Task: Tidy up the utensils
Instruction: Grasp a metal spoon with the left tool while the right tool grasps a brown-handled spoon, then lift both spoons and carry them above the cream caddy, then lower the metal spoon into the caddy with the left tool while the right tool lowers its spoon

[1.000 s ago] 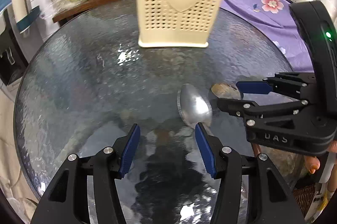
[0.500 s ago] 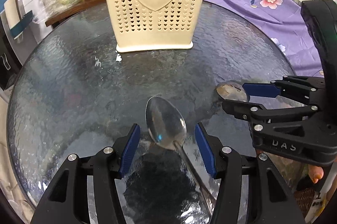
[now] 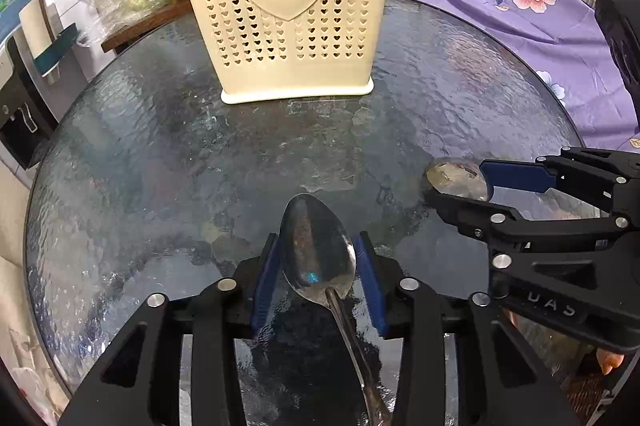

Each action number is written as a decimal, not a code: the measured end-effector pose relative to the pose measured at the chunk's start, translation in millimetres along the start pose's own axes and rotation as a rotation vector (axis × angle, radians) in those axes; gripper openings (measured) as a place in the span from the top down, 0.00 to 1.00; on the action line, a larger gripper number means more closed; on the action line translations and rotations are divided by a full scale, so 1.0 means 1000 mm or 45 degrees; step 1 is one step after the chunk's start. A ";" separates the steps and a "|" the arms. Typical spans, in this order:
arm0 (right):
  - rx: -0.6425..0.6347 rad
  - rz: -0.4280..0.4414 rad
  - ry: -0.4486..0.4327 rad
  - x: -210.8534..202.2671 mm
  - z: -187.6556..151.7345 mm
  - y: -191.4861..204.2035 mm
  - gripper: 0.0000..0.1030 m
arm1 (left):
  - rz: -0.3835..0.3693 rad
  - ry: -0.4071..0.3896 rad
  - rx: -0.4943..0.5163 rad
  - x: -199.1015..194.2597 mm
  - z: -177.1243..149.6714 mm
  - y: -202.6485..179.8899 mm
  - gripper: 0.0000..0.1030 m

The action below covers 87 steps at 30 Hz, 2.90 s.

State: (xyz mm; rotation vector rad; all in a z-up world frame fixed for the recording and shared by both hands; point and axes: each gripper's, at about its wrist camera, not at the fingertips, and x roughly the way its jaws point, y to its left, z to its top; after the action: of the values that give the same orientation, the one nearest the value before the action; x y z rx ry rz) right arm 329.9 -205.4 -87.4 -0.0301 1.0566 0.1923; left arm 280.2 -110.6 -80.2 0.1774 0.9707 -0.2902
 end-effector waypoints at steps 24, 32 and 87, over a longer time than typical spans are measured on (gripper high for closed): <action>-0.006 0.101 -0.255 -0.050 0.009 -0.012 0.55 | -0.129 -0.202 -0.030 -0.053 0.009 0.027 0.64; -0.050 0.091 -0.339 -0.071 0.011 -0.002 0.55 | -0.138 -0.288 -0.029 -0.077 0.012 0.032 0.64; -0.165 -0.148 -0.727 -0.208 0.154 0.012 0.55 | -0.067 -0.766 -0.170 -0.186 0.171 0.079 0.64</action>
State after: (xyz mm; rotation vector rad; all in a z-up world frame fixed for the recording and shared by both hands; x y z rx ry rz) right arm 361.5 -205.0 170.2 -0.1449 0.4706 0.1504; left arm 340.7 -52.6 170.6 -0.0597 0.3955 -0.3017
